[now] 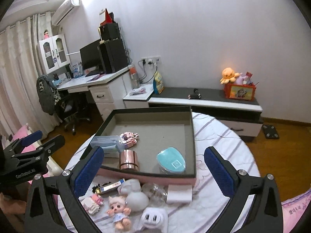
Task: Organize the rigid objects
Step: 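Withdraw both tools from the tray to the remaining items, then grasp the white block figure with the left tool while the right tool grasps the white plug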
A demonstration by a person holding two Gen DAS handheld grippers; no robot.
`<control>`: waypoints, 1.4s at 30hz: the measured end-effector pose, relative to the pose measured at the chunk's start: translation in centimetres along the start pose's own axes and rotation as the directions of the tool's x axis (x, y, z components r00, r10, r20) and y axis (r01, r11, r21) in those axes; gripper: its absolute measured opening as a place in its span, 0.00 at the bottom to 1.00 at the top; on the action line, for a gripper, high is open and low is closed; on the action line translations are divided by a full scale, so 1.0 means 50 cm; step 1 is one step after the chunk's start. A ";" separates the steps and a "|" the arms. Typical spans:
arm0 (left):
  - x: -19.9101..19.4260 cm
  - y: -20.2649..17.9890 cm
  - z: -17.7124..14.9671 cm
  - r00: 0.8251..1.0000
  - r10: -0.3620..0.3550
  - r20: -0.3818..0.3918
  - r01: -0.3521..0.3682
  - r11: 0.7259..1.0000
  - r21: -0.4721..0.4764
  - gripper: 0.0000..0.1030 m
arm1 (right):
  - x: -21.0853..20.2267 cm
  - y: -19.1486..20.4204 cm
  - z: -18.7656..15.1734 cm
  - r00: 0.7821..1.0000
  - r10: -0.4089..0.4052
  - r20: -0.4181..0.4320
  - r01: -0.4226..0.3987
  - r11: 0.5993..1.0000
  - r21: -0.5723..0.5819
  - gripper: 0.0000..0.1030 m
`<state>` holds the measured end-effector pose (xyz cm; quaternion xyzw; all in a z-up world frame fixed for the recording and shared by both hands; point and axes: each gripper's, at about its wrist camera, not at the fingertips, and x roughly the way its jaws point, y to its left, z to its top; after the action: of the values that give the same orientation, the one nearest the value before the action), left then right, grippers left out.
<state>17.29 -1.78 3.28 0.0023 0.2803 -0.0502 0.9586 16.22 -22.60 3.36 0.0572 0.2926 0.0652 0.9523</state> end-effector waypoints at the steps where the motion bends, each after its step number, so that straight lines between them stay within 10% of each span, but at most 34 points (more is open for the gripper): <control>1: -0.009 -0.001 -0.005 1.000 0.000 0.003 0.000 1.000 -0.002 1.00 | -0.016 0.006 -0.008 1.000 -0.014 0.015 0.014 1.000 -0.002 1.00; 22: -0.136 -0.026 -0.116 1.000 0.005 0.029 -0.004 1.000 -0.019 1.00 | -0.146 0.047 -0.087 0.983 -0.164 0.088 0.165 0.986 -0.004 1.00; 42: -0.101 -0.021 -0.169 0.998 0.030 -0.057 -0.031 0.999 -0.016 1.00 | -0.130 0.013 -0.130 0.978 -0.209 0.022 0.209 0.978 -0.008 1.00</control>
<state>8.43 -2.06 -1.10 0.0001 0.3075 -0.0333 0.9510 7.18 -22.52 1.68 0.0222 0.2865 -0.0344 0.9572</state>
